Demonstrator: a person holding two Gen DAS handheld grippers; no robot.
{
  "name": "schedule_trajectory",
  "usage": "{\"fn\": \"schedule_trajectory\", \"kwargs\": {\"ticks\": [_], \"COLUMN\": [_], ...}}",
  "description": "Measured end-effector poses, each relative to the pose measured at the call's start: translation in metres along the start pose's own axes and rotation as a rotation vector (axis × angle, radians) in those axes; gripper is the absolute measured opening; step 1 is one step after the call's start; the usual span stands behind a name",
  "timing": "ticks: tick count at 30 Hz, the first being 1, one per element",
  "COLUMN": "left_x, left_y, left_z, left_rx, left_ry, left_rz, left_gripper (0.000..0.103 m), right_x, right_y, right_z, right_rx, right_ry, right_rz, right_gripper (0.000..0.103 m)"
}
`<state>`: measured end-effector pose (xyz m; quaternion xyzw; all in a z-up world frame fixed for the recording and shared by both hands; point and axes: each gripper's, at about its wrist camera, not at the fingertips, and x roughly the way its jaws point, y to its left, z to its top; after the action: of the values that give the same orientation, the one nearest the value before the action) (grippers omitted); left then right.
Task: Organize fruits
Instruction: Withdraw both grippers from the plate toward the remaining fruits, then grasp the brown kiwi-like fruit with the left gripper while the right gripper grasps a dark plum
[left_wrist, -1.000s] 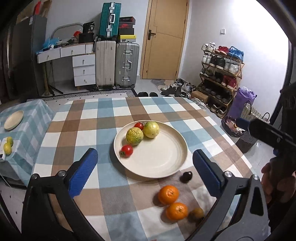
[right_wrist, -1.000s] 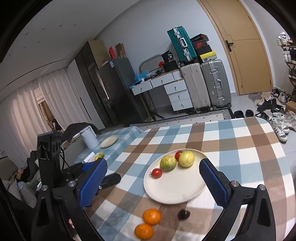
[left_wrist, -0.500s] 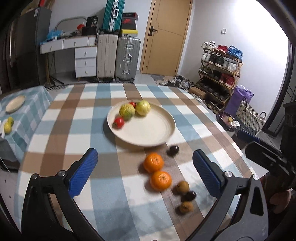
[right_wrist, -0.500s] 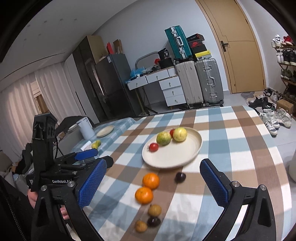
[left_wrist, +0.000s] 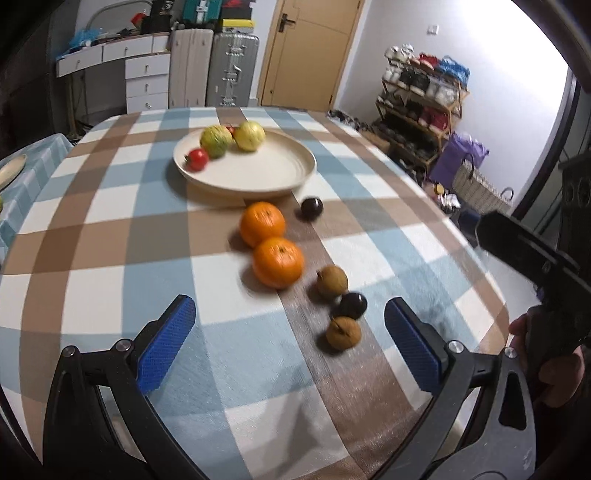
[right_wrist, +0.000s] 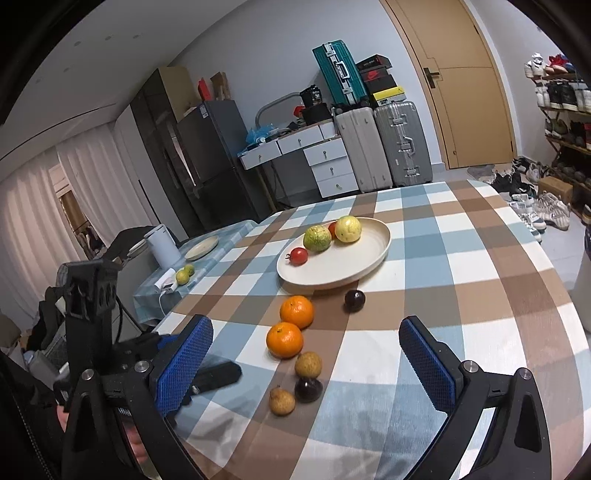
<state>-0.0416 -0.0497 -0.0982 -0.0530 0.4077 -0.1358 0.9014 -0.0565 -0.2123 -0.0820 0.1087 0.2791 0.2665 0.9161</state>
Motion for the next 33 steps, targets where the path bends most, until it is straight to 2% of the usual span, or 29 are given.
{"fn": "schedule_trajectory", "kwargs": {"ticks": [7, 10, 16, 22, 24, 25, 27, 28, 33], "left_x": [0.015, 0.020, 0.025, 0.035, 0.039, 0.040, 0.041, 0.042, 0.038], "left_y": [-0.010, -0.013, -0.020, -0.021, -0.021, -0.021, -0.021, -0.022, -0.024], "left_z": [-0.009, -0.012, -0.014, -0.014, -0.015, -0.015, -0.015, -0.014, -0.014], "left_rx": [0.046, 0.068, 0.098, 0.097, 0.095, 0.095, 0.097, 0.096, 0.112], "left_ry": [0.050, 0.071, 0.087, 0.132, 0.152, 0.150, 0.151, 0.159, 0.137], "left_rz": [-0.008, -0.045, -0.091, -0.153, -0.179, -0.180, -0.194, -0.194, -0.206], "left_gripper": [0.102, 0.101, 0.082, 0.053, 0.040, 0.039, 0.027, 0.024, 0.024], "right_x": [-0.004, -0.006, -0.009, -0.010, -0.010, -0.009, -0.010, -0.010, -0.008], "right_y": [-0.005, -0.009, -0.018, -0.024, -0.026, -0.027, -0.028, -0.029, -0.031], "right_z": [-0.010, -0.014, -0.021, -0.025, -0.027, -0.027, -0.028, -0.029, -0.031], "right_rx": [0.009, 0.021, 0.039, 0.058, 0.061, 0.062, 0.065, 0.066, 0.074], "right_ry": [0.014, 0.016, 0.031, 0.039, 0.042, 0.044, 0.049, 0.050, 0.062], "right_rz": [-0.027, -0.036, -0.050, -0.061, -0.064, -0.066, -0.068, -0.068, -0.073], "right_gripper": [0.103, 0.103, 0.103, 0.103, 0.103, 0.103, 0.103, 0.103, 0.103]}}
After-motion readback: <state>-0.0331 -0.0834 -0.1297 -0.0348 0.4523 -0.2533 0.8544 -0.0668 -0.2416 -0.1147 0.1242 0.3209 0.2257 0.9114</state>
